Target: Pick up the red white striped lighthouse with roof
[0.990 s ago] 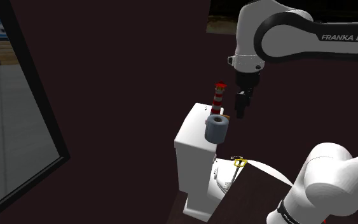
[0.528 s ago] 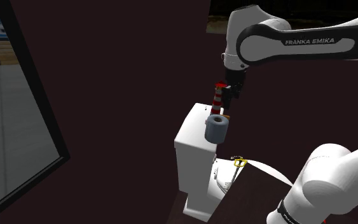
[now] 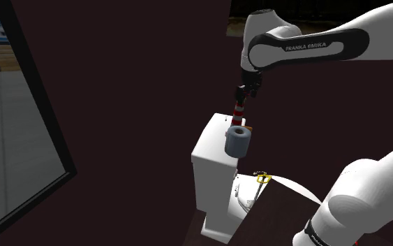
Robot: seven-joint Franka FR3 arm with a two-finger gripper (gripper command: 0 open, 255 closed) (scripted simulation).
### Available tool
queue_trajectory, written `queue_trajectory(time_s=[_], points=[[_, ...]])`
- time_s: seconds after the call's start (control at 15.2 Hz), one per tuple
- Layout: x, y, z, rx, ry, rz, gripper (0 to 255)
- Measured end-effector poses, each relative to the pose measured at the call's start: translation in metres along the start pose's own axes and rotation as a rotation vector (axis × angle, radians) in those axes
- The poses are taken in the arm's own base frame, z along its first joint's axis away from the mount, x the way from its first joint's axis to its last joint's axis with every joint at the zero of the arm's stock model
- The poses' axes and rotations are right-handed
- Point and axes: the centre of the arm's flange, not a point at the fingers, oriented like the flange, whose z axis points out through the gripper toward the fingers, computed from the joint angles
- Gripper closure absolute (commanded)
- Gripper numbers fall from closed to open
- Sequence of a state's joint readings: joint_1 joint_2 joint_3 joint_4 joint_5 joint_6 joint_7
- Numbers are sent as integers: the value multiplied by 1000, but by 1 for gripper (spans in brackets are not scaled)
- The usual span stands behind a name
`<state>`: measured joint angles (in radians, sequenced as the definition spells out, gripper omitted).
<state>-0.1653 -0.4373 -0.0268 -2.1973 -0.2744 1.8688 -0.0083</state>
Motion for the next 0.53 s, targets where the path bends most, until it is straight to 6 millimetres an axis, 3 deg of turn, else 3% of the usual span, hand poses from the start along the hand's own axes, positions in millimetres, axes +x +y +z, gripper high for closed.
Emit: queue_trajectory(time_s=[0.53], points=[[55,68,10,-69,89,142,0]])
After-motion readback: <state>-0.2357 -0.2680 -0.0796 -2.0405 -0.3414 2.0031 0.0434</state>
